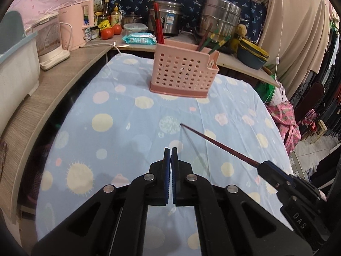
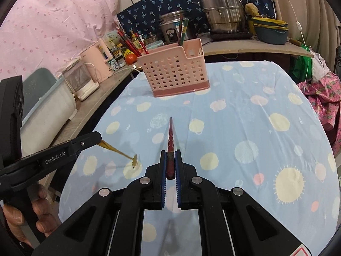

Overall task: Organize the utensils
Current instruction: 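Lift the spoon and chopstick and carry them over the pink basket, then lower the spoon and chopstick into the basket and open both tools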

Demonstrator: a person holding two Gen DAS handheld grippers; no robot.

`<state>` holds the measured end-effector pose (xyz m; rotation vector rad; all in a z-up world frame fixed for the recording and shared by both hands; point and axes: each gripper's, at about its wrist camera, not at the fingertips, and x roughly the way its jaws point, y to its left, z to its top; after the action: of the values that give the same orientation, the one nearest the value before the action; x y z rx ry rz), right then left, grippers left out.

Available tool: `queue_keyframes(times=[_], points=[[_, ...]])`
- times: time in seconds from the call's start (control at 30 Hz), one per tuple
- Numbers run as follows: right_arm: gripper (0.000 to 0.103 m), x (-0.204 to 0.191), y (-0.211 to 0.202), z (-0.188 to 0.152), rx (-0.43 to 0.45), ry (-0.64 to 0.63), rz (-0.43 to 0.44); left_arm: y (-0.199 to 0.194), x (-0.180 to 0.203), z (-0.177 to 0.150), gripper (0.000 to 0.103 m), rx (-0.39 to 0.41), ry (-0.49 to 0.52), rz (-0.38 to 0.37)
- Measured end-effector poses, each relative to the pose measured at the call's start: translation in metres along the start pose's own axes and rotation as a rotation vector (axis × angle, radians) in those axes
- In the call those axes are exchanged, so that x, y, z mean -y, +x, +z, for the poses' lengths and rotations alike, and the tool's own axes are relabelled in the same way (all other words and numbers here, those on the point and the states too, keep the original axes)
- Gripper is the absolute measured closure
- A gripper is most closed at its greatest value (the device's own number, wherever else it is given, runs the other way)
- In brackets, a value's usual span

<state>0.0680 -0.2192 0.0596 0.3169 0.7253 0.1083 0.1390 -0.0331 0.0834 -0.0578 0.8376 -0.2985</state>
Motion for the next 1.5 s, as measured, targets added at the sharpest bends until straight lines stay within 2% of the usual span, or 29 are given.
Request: queue_keyframes(times=[0.47, 0.73, 0.93, 1.23, 1.5], points=[[0.096, -0.007, -0.012, 0.081, 0.160, -0.007, 0.026, -0.018, 0.004, 0.070, 0.102, 0.134, 0.006, -0.008], [0.096, -0.006, -0.012, 0.130, 0.243, 0.004, 0.038, -0.015, 0.009, 0.115, 0.102, 0.159, -0.003, -0.066], [0.096, -0.007, -0.017, 0.177, 0.338, 0.007, 0.038, -0.016, 0.014, 0.161, 0.102, 0.199, -0.006, -0.103], [0.096, -0.015, -0.010, 0.232, 0.429, -0.003, 0.036, -0.002, 0.017, 0.223, 0.102, 0.255, -0.004, -0.090], [0.096, -0.018, 0.004, 0.279, 0.518, -0.002, 0.017, 0.030, 0.017, 0.245, 0.102, 0.233, -0.011, -0.078]])
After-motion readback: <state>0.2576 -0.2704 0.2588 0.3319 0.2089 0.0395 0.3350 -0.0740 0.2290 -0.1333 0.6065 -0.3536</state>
